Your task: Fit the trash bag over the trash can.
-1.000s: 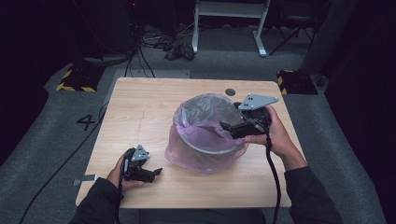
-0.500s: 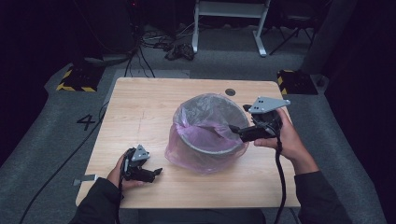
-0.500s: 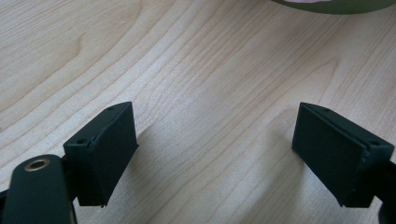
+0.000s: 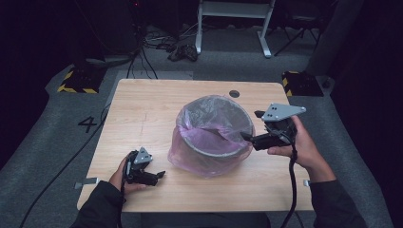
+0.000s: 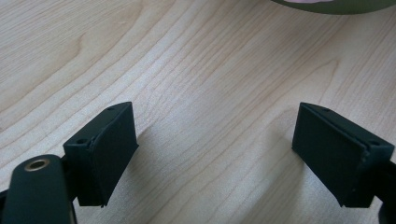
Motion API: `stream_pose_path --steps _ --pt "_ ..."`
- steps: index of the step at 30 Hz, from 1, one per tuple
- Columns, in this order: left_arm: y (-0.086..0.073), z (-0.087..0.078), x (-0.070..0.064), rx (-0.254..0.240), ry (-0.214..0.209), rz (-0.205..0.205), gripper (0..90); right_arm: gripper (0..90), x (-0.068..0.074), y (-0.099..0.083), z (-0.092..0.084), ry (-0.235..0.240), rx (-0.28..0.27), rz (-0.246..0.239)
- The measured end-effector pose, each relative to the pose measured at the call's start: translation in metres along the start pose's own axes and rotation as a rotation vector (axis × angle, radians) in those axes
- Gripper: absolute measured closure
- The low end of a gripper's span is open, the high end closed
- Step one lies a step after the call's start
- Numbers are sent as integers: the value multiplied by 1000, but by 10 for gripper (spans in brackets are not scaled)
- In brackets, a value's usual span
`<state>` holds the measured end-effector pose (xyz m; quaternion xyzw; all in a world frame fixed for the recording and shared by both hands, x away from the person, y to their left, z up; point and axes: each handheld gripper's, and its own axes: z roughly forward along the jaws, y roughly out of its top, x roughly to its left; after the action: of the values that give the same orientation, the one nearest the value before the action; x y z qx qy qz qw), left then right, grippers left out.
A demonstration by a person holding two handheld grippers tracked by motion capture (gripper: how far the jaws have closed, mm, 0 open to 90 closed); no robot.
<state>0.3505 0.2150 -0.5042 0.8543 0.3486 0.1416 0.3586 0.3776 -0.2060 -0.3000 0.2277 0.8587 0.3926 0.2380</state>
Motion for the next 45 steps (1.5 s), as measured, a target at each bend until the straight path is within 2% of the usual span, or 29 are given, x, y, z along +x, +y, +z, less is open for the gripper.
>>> stream_pose_path --steps 13,23,39,45 --pt "0 0 0 0 1 3 137 170 3 -14 -13 -2 16 -25" --pt "0 0 0 0 0 0 137 171 4 -28 -14 -9 50 -35" --pt "0 0 0 0 0 0 137 175 6 -57 5 -7 145 -41" --pt "0 0 0 0 0 0 137 179 6 -68 11 -18 154 -30"
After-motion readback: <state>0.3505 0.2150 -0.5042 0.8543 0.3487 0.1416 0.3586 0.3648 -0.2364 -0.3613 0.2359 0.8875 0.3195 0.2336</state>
